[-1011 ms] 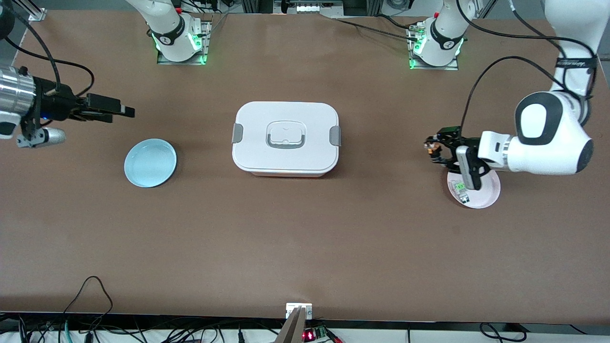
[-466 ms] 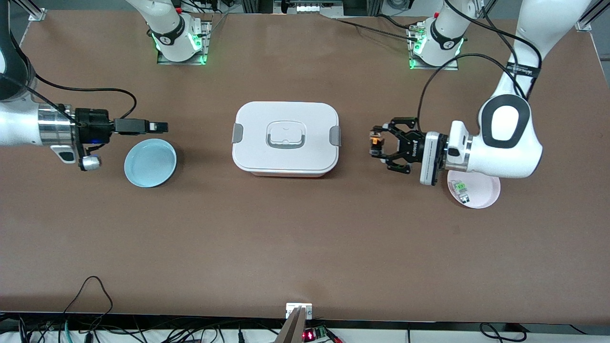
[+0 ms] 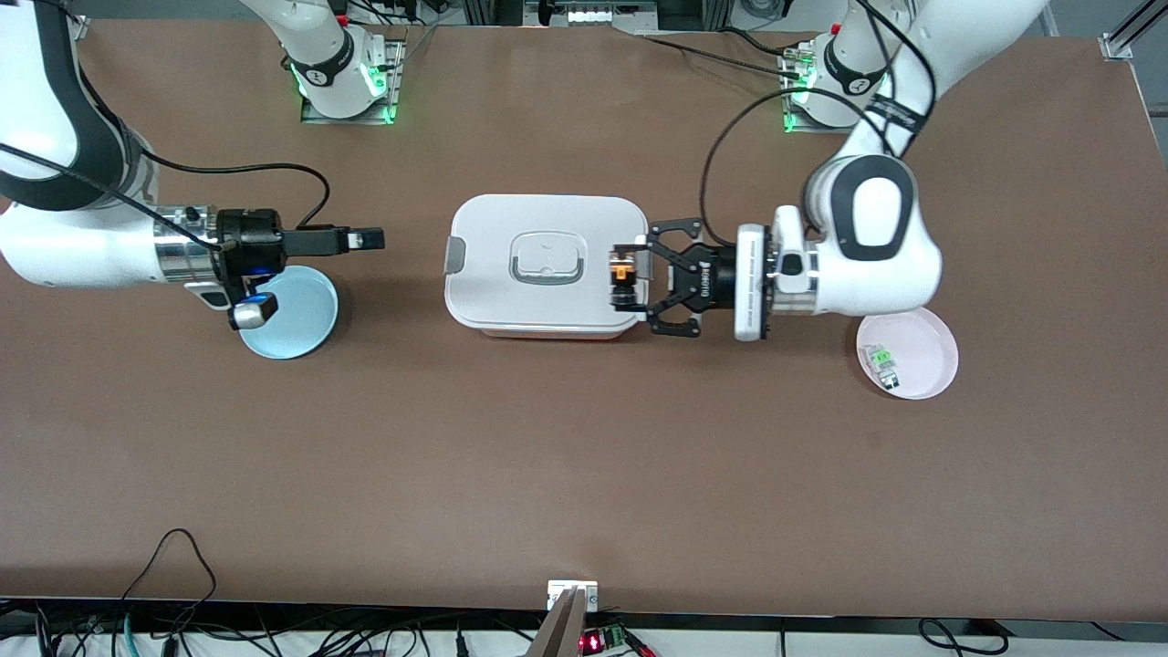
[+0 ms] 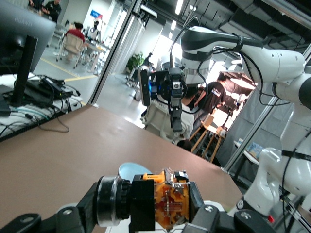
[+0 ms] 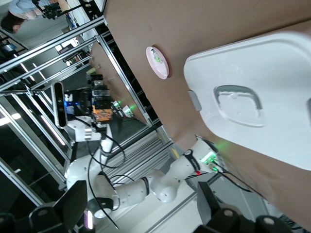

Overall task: Transfer orange switch to right arm and place
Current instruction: 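Lift the switch with the left gripper while the right gripper approaches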

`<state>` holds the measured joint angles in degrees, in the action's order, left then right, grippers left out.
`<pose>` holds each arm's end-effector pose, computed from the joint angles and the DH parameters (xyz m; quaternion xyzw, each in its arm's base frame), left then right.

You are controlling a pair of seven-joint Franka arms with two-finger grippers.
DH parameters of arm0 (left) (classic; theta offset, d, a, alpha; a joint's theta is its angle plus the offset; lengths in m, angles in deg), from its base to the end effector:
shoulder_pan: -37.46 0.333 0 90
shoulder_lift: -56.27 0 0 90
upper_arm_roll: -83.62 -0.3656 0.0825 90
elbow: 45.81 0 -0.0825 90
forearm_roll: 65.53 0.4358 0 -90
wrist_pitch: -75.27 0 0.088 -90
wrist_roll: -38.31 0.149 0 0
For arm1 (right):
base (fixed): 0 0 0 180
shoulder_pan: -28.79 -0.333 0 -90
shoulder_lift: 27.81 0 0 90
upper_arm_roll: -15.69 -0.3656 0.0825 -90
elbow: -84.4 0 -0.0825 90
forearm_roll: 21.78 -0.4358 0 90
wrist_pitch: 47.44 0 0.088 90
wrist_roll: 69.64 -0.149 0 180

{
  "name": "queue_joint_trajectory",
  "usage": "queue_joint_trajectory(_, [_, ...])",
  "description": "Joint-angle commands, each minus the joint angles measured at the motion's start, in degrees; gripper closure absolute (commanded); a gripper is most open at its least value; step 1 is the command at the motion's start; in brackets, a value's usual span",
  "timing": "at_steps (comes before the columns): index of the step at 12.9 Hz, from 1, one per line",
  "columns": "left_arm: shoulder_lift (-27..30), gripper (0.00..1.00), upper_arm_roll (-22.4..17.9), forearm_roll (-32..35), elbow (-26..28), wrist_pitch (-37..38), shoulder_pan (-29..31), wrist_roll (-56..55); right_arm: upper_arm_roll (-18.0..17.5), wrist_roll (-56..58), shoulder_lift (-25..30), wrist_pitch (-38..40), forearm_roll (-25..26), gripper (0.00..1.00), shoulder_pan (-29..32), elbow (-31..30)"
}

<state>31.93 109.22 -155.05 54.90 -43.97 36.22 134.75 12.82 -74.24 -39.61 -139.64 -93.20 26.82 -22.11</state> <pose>0.6494 -0.3834 0.4056 0.6339 -0.3925 0.3439 0.5708 0.6251 0.1894 0.4563 -0.7884 0.1513 0.2299 0.5502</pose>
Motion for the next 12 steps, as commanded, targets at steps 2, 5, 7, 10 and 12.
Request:
queue_joint_trajectory(2, [-2.81, 1.00, -0.11, -6.08, -2.71, -6.16, -4.90, 5.94, -1.52, -6.29, -0.33, -1.41, -6.17, 0.00, -0.67, -0.98])
queue_joint_trajectory(5, [-2.99, 1.00, -0.20, -13.04, -2.45, -6.88, -7.20, 9.63, -2.23, -5.42, -1.55, -1.76, -7.85, 0.00, -1.80, -0.89])
queue_joint_trajectory(7, [-2.99, 1.00, -0.20, -13.13, -2.36, -6.97, -7.46, 9.99, -2.23, -5.42, -2.61, -1.93, -10.22, 0.00, -3.03, -0.80])
queue_joint_trajectory(10, [-2.90, 1.00, -0.11, -15.40, -2.62, -9.69, -9.48, 9.99, -2.23, -5.59, -3.14, -3.86, -10.32, 0.00, -5.58, -0.63])
queue_joint_trajectory(12, [-2.90, 1.00, -0.20, -18.31, -2.54, -10.48, -11.15, 10.34, -2.23, -5.85, -4.11, -5.88, -11.10, 0.00, -7.60, -0.28])
